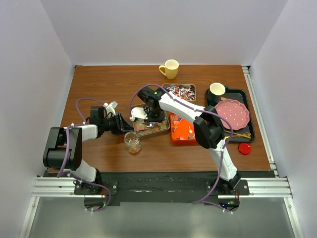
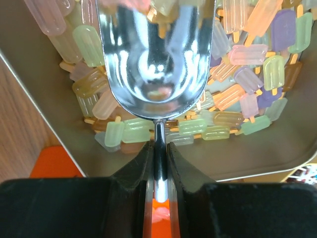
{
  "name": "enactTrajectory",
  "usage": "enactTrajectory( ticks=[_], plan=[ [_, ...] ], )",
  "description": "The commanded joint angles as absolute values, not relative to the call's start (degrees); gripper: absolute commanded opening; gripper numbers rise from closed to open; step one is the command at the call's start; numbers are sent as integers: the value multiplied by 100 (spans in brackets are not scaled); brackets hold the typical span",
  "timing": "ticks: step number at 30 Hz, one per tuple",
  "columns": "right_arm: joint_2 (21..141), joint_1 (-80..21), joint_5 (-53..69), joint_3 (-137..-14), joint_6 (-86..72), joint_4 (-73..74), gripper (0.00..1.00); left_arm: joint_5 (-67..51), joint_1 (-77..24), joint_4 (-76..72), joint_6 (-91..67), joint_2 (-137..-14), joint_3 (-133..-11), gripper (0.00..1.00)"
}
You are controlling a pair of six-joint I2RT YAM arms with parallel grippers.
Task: Pack the candies
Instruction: Scoop the fake candies from the storage box.
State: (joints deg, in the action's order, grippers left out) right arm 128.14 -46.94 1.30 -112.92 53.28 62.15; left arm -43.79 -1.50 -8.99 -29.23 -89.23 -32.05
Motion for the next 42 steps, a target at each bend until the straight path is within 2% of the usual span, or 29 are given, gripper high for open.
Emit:
enactTrajectory(
  ticks=[1, 11, 24, 30, 40, 42],
  plan=[
    [12402, -4773, 1353, -10969, 5045, 5098, 0, -4641, -167, -871, -2769, -8623, -3472, 44],
    [11549, -4491, 1582, -9722, 5203, 4298, 0, -4632, 0, 183, -2048, -8200, -3928, 51],
    [11048, -4061, 1889, -9141, 5177, 4096, 0, -5080, 263, 281, -1731, -8297, -4499, 52],
    [10811, -3727, 2424, -8754, 5124, 3824, 0, -6116, 554, 237, -1521, -8683, -4948, 52],
    [10389, -3463, 2760, -8289, 4527, 3165, 0, -5994, 712, 237, -1494, -8578, -4975, 53],
    [10231, -3472, 2716, -8384, 4824, 3436, 0, -5881, 738, 229, -1538, -8508, -4983, 54]
  ],
)
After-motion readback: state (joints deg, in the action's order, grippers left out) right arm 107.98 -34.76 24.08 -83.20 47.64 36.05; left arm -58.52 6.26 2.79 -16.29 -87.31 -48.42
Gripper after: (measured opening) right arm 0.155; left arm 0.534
